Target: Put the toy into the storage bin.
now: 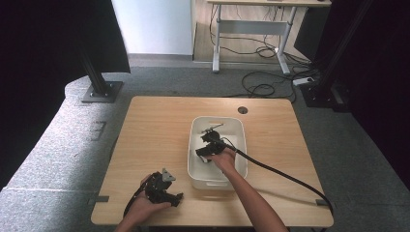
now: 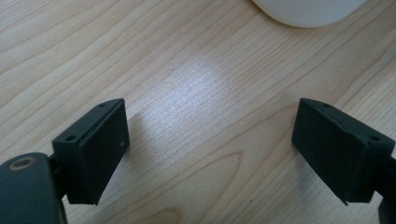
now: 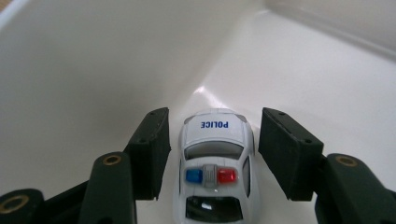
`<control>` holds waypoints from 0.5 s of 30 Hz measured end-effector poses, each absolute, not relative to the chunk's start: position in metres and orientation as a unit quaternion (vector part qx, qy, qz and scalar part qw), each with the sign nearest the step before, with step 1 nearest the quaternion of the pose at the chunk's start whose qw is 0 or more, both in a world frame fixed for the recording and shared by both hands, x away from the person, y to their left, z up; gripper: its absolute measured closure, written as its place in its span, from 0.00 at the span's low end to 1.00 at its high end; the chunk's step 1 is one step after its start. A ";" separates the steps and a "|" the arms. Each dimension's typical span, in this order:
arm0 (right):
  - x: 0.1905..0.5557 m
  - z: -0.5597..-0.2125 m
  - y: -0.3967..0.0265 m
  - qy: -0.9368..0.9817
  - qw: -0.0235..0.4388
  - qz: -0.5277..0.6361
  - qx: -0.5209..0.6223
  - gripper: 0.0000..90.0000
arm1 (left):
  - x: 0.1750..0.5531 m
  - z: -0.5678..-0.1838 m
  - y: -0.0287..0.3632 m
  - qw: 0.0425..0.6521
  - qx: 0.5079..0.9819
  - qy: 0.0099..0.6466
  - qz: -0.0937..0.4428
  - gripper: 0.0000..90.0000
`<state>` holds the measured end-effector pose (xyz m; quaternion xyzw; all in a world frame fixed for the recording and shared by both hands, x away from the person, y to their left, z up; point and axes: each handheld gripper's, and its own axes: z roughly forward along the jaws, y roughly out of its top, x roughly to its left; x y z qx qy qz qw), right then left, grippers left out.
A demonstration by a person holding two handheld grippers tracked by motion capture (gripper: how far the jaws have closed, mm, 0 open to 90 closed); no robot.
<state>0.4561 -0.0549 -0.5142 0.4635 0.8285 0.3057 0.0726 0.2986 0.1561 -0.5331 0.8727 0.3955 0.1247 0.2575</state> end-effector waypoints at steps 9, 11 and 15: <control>0.446 -0.511 -0.057 0.853 0.093 0.282 0.430 0.42 | 0.298 -0.533 0.156 0.258 0.873 0.396 0.125 0.13; 0.444 -0.511 -0.057 0.857 0.095 0.277 0.424 0.41 | 0.298 -0.533 0.156 0.258 0.873 0.395 0.125 0.13; 0.442 -0.512 -0.056 0.862 0.091 0.269 0.420 0.39 | 0.298 -0.533 0.156 0.258 0.873 0.395 0.125 0.13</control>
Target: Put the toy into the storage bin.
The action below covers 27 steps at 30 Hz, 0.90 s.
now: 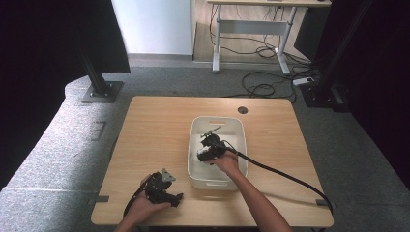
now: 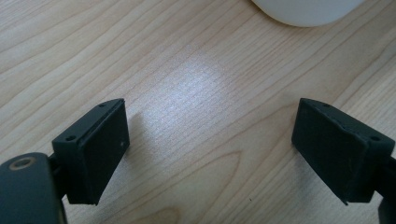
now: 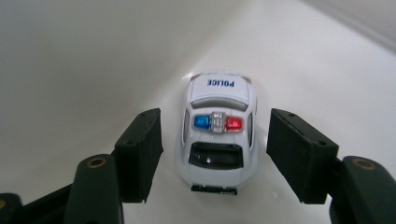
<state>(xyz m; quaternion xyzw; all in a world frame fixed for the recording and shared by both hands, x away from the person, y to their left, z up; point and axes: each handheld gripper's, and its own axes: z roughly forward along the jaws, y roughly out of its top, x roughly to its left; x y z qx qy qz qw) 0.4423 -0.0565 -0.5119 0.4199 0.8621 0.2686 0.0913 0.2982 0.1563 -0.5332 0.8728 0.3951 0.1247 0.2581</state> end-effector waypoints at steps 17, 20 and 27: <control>0.438 -0.514 -0.057 0.867 0.061 0.249 0.428 0.44 | 0.298 -0.533 0.156 0.258 0.873 0.394 0.124 0.13; 0.438 -0.513 -0.057 0.864 0.044 0.256 0.432 0.46 | 0.298 -0.533 0.156 0.258 0.873 0.394 0.124 0.13; 0.437 -0.513 -0.056 0.866 0.029 0.255 0.428 0.46 | 0.298 -0.533 0.156 0.258 0.873 0.394 0.125 0.13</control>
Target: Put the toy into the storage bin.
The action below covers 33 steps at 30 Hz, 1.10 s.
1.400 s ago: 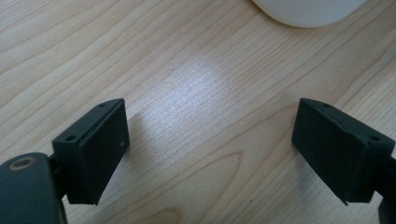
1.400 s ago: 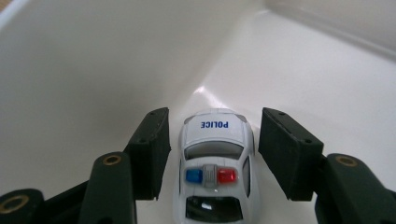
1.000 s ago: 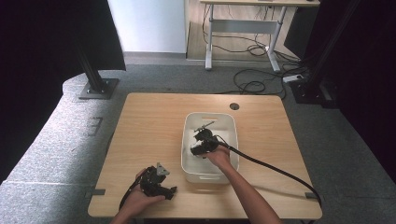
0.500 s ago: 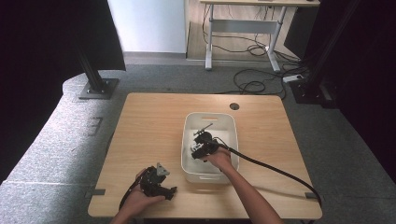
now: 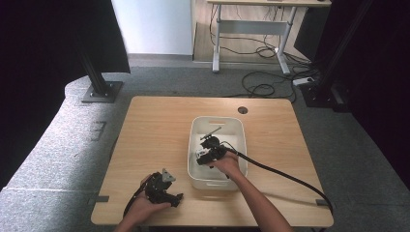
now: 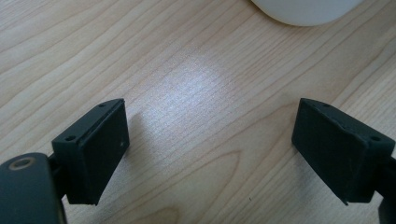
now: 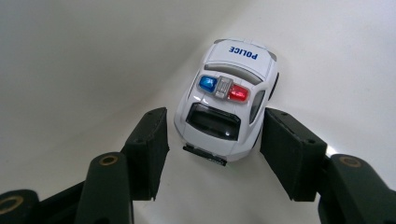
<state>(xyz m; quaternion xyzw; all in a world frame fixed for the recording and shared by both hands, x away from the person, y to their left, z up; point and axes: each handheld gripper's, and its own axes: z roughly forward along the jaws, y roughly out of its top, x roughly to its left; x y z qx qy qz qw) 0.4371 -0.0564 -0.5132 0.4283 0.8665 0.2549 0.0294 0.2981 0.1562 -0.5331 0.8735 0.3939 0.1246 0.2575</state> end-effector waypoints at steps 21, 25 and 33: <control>0.426 -0.483 -0.089 0.845 0.097 0.306 0.427 0.38 | 0.298 -0.533 0.156 0.258 0.873 0.396 0.124 0.13; 0.422 -0.477 -0.093 0.842 0.113 0.318 0.422 0.38 | 0.298 -0.533 0.156 0.258 0.872 0.397 0.123 0.13; 0.411 -0.458 -0.104 0.835 0.137 0.343 0.408 0.38 | 0.298 -0.533 0.156 0.258 0.872 0.398 0.123 0.13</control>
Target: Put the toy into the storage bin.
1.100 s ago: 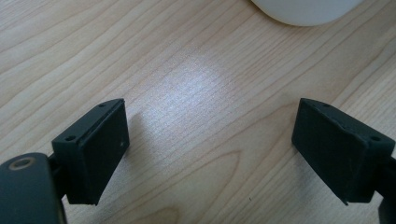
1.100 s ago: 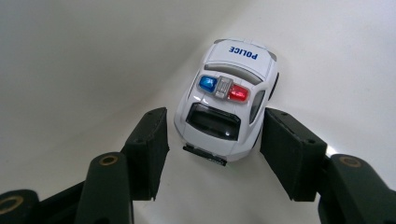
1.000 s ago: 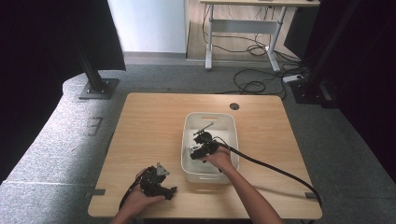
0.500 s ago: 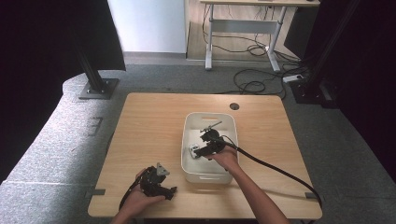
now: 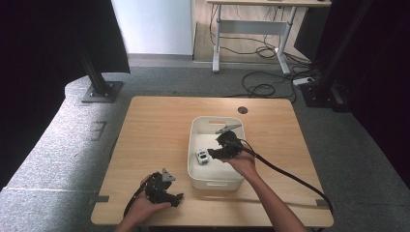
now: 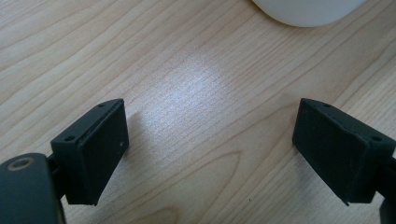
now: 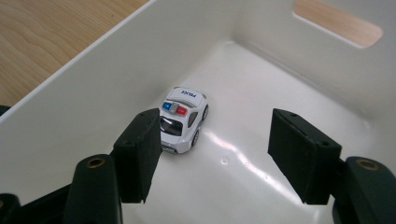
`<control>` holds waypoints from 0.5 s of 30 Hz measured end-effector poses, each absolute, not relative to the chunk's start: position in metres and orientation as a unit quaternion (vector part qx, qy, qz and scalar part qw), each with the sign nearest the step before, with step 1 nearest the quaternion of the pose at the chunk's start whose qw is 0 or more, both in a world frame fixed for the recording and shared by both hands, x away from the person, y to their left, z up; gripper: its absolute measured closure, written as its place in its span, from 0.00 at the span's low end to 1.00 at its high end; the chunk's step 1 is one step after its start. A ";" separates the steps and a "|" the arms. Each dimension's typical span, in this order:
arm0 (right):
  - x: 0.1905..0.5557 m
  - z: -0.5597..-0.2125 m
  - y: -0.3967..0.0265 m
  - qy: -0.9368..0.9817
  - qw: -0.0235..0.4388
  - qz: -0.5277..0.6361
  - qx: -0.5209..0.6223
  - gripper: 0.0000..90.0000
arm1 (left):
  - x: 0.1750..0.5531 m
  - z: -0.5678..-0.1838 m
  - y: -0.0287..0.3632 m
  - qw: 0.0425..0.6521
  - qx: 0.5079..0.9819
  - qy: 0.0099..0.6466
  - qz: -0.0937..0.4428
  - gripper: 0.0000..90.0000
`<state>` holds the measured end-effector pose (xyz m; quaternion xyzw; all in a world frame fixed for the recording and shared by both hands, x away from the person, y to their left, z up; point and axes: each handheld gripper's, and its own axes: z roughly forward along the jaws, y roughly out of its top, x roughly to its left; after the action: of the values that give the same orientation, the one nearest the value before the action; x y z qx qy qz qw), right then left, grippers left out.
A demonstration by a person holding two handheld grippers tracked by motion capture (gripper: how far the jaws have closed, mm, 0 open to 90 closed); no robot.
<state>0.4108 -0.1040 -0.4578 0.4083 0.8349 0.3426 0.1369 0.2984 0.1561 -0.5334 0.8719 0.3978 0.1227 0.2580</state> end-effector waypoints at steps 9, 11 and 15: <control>0.397 -0.439 -0.122 0.829 0.169 0.362 0.392 0.39 | 0.298 -0.533 0.156 0.258 0.871 0.398 0.123 0.13; 0.395 -0.436 -0.127 0.826 0.172 0.366 0.393 0.40 | 0.298 -0.533 0.156 0.258 0.871 0.399 0.123 0.13; 0.393 -0.434 -0.140 0.822 0.181 0.367 0.396 0.40 | 0.298 -0.533 0.156 0.258 0.871 0.399 0.123 0.13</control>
<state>0.3930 -0.1396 -0.4336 0.3959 0.8222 0.3666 0.1815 0.2982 0.1558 -0.5335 0.8712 0.3989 0.1227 0.2584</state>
